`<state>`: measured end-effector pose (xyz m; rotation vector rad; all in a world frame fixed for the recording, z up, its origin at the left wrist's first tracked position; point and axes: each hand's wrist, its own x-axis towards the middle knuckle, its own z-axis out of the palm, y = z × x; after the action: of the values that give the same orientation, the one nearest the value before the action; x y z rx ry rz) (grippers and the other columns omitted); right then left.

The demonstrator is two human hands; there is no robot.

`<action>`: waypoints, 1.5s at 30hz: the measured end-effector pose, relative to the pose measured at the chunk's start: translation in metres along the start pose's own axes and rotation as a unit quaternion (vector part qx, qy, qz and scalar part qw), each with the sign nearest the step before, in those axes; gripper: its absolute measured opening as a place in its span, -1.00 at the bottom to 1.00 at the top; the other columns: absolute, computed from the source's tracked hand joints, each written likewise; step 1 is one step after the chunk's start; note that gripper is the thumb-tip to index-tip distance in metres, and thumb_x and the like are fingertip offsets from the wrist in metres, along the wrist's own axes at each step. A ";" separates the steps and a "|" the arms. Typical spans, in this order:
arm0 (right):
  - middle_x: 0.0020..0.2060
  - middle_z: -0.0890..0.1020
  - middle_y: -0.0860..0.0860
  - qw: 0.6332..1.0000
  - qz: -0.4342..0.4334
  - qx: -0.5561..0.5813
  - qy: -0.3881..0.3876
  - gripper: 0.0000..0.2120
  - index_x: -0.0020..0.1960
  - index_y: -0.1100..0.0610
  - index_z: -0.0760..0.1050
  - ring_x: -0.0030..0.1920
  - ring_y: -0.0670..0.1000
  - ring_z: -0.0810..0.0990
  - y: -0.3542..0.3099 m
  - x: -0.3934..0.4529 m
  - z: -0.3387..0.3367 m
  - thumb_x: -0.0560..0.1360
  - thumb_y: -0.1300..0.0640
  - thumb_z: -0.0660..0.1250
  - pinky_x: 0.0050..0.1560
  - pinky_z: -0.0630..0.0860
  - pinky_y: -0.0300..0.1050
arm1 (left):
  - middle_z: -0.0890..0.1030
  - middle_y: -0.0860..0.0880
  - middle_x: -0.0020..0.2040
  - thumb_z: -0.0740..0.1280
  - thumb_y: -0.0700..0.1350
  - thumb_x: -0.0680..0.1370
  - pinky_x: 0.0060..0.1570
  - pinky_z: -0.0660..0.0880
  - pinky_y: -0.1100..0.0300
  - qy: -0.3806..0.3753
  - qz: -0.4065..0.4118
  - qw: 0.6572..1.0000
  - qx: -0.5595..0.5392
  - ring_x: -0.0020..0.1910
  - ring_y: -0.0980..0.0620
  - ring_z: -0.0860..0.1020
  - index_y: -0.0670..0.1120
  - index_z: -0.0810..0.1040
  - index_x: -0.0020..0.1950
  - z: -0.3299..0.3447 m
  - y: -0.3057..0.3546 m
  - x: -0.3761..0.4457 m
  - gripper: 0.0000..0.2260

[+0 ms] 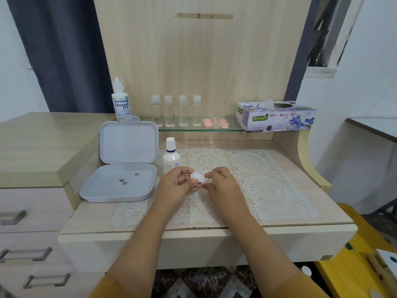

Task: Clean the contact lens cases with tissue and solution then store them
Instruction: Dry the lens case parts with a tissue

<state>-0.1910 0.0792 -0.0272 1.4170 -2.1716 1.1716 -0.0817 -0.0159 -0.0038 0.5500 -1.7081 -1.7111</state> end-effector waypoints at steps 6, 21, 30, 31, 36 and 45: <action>-0.15 0.56 0.17 0.999 -0.024 -0.044 0.002 -0.84 -0.09 0.32 0.57 -0.24 0.12 0.57 0.001 0.001 0.004 0.35 0.35 0.48 -0.36 0.57 -0.03 | 0.67 -0.24 -0.13 0.34 -0.33 0.53 -0.08 0.60 0.22 0.004 0.005 1.000 0.027 -0.13 -0.07 0.68 -0.26 0.48 0.13 0.002 -0.003 0.001 -0.82; -0.14 0.55 0.12 0.999 -0.013 -0.047 0.006 -0.81 -0.01 0.31 0.60 -0.30 0.07 0.56 -0.001 0.000 0.003 0.39 0.31 0.48 -0.38 0.58 -0.01 | 0.69 -0.15 -0.13 0.40 -0.33 0.47 0.03 0.59 0.13 0.008 0.020 0.999 0.041 -0.08 -0.04 0.66 -0.05 0.60 0.09 0.003 -0.002 -0.001 -0.74; -0.01 0.48 -0.09 0.992 0.063 0.108 0.017 -0.91 0.03 0.11 0.56 -0.01 -0.26 0.44 -0.003 0.003 -0.013 0.53 0.19 0.35 -0.04 0.33 -0.51 | 0.66 -0.21 -0.17 0.37 -0.36 0.50 -0.04 0.60 0.21 0.024 0.012 1.000 -0.001 -0.13 -0.04 0.67 -0.19 0.57 0.17 0.001 -0.004 0.002 -0.74; 0.01 0.47 -0.09 0.990 0.057 0.129 0.028 -0.87 0.07 0.11 0.56 0.03 -0.28 0.43 -0.005 0.001 -0.015 0.53 0.21 0.33 -0.02 0.33 -0.52 | 0.66 -0.24 -0.17 0.37 -0.36 0.50 -0.06 0.60 0.23 0.021 0.013 1.000 0.003 -0.14 -0.03 0.67 -0.19 0.57 0.16 0.001 -0.003 0.001 -0.74; 0.05 0.39 -0.07 0.991 0.004 0.135 0.004 -0.65 0.34 0.18 0.46 0.07 -0.32 0.38 -0.007 -0.002 -0.014 0.58 0.33 0.20 0.10 0.32 -0.48 | 0.61 -0.37 -0.14 0.39 -0.36 0.48 -0.11 0.59 0.26 -0.010 0.019 1.000 0.017 -0.17 -0.01 0.66 -0.12 0.58 0.10 0.003 0.000 -0.002 -0.75; -0.03 0.58 -0.02 0.995 -0.054 0.088 0.019 -0.74 0.19 0.13 0.60 -0.04 -0.12 0.53 -0.004 -0.001 -0.006 0.53 0.28 0.33 -0.01 0.45 -0.37 | 0.63 -0.32 -0.13 0.37 -0.37 0.48 -0.07 0.58 0.24 -0.010 0.029 0.998 0.053 -0.13 -0.04 0.65 -0.09 0.61 0.10 0.003 0.001 -0.003 -0.73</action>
<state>-0.1880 0.0835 -0.0223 1.5484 -1.9813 1.3652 -0.0810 -0.0115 -0.0036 0.5287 -1.8195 -1.5977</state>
